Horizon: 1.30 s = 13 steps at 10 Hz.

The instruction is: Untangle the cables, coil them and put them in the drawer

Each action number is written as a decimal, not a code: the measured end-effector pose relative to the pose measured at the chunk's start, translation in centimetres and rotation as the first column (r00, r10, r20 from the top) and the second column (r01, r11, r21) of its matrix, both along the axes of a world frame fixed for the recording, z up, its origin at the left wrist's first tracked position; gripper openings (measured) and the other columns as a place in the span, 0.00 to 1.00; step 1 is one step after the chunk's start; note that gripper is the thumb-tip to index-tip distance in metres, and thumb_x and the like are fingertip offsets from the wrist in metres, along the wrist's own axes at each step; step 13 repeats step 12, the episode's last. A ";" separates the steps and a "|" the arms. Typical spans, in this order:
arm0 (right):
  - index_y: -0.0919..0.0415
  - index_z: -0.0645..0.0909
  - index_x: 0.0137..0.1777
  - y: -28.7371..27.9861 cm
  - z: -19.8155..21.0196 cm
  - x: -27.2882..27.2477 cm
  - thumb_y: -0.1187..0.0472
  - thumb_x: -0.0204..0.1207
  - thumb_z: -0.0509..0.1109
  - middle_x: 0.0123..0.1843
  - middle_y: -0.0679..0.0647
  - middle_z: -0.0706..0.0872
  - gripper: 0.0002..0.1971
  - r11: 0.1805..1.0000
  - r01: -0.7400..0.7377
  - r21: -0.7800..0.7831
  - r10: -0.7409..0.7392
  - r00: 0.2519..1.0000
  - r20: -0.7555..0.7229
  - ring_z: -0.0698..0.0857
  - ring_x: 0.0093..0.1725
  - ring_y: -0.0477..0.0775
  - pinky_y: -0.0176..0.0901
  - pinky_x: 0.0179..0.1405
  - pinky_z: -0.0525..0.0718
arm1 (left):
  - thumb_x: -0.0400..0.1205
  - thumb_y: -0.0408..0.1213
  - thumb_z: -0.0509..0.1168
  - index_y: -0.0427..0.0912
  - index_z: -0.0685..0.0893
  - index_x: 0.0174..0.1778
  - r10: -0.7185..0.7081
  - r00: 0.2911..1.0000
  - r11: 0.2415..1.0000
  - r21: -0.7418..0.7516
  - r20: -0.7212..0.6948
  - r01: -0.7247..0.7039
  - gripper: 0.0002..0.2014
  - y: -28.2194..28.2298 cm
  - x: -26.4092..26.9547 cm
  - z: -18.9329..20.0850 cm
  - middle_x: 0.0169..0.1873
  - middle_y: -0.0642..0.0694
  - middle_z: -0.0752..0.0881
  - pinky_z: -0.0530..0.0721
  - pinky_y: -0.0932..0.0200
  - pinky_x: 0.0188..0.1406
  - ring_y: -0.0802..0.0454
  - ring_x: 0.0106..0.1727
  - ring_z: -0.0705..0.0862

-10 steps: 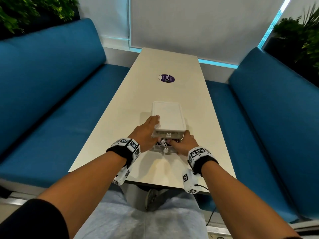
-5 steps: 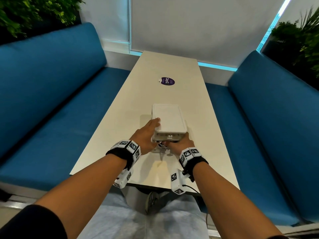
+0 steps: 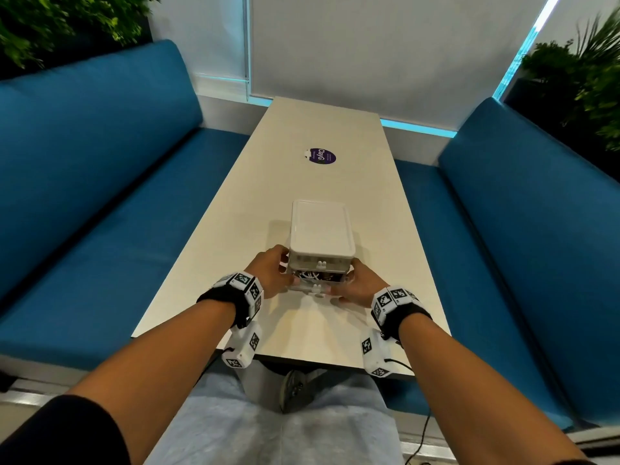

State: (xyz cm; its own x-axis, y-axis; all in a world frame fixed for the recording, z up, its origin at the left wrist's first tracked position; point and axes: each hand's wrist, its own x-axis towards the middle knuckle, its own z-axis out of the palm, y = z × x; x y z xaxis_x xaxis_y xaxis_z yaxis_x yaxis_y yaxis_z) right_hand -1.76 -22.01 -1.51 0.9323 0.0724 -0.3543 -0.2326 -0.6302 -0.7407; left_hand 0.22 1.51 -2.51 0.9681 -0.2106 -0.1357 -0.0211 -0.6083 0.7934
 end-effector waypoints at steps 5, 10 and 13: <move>0.54 0.76 0.50 -0.2 0.8 -1.1 0.52 0.71 0.77 0.52 0.52 0.86 0.15 0.925 0.037 -0.377 0.029 0.985 0.169 0.84 0.49 0.56 0.47 0.46 0.83 | 0.78 0.37 0.72 0.44 0.86 0.59 0.027 0.998 0.989 0.145 0.059 -0.035 0.14 0.5 -0.4 -1.0 0.50 0.45 0.89 0.88 0.51 0.49 0.46 0.48 0.88; 0.51 0.74 0.50 0.4 1.7 -1.7 0.54 0.72 0.77 0.53 0.51 0.86 0.14 0.922 0.042 -0.385 0.016 0.989 0.146 0.84 0.49 0.56 0.44 0.45 0.81 | 0.80 0.33 0.69 0.46 0.86 0.63 -0.024 0.995 0.987 0.159 0.095 0.009 0.15 0.8 -0.3 -1.1 0.52 0.48 0.90 0.86 0.49 0.55 0.46 0.49 0.87; 0.53 0.76 0.54 0.6 1.4 -1.8 0.56 0.74 0.75 0.54 0.52 0.86 0.13 0.944 0.050 -0.326 0.004 0.986 0.164 0.84 0.48 0.54 0.43 0.46 0.81 | 0.80 0.38 0.69 0.45 0.85 0.66 0.003 0.998 0.993 0.115 0.069 -0.011 0.17 0.5 -0.6 -1.2 0.56 0.46 0.89 0.86 0.49 0.55 0.46 0.51 0.87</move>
